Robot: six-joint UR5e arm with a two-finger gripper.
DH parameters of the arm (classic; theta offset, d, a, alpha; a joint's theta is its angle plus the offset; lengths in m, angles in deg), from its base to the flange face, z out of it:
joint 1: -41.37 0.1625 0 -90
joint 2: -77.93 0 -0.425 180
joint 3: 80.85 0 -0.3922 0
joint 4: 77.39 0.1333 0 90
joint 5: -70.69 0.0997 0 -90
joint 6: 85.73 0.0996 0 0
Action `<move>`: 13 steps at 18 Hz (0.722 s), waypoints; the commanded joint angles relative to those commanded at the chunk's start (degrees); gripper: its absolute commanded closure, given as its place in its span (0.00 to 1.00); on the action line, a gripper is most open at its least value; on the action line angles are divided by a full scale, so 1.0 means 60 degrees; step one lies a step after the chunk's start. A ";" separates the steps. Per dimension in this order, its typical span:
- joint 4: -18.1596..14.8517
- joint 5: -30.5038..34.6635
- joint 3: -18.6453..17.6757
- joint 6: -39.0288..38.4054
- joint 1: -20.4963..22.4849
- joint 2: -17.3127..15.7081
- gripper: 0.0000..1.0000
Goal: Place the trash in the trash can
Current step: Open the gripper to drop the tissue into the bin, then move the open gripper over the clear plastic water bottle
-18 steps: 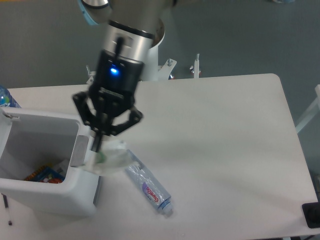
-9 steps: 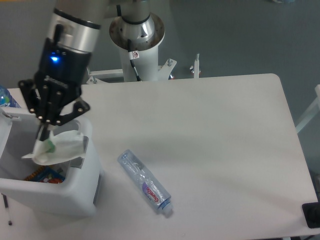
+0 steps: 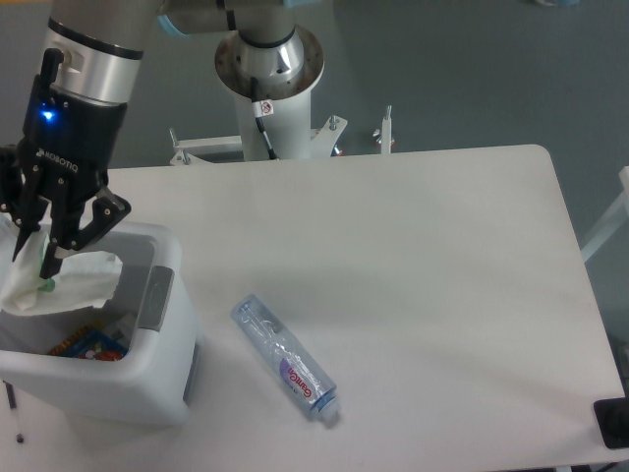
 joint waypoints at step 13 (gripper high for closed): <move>-0.0568 -0.0015 -0.0073 -0.0220 0.2796 0.0571 0.00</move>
